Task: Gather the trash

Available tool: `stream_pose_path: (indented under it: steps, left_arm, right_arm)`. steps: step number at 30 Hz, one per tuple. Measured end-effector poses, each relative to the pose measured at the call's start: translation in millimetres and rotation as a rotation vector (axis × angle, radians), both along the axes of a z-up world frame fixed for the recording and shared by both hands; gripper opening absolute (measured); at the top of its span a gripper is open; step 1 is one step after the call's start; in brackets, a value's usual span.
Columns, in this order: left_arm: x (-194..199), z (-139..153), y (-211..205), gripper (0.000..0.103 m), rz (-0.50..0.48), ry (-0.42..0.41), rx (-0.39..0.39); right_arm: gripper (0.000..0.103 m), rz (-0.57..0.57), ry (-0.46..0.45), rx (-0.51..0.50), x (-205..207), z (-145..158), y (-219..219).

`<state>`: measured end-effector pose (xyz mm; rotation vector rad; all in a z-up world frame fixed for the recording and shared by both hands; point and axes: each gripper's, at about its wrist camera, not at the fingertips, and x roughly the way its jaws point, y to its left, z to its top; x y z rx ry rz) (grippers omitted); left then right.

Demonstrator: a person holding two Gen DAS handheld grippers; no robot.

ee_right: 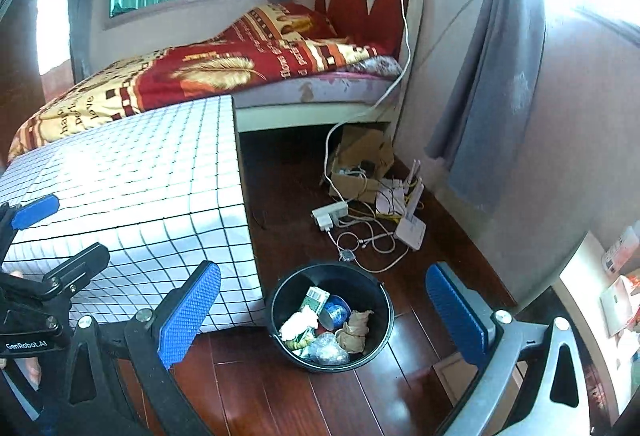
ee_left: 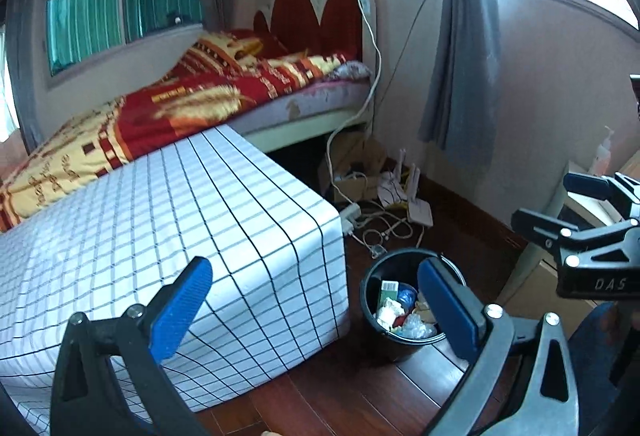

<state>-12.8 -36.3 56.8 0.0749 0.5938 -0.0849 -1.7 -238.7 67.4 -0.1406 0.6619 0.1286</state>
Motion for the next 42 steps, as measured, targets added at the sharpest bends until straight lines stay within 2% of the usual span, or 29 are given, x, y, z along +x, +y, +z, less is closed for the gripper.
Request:
stream_pose_path:
  steps: [9,16,42]
  left_arm:
    - [-33.8,30.3,-9.0,0.103,-0.034,-0.065,0.004]
    - [-49.5,44.2,-16.9,0.103,-0.059,-0.112,-0.001]
    - [-52.8,44.9,-25.1,0.103,-0.090,-0.126,0.017]
  right_arm:
    - [0.103,-0.016,-0.073,0.013,-50.1,40.8,-10.6]
    - [0.103,-0.018,-0.097,0.027,-75.3,55.5,-19.2]
    - [0.103,-0.036,-0.103,0.043,-74.0,60.0,-27.1]
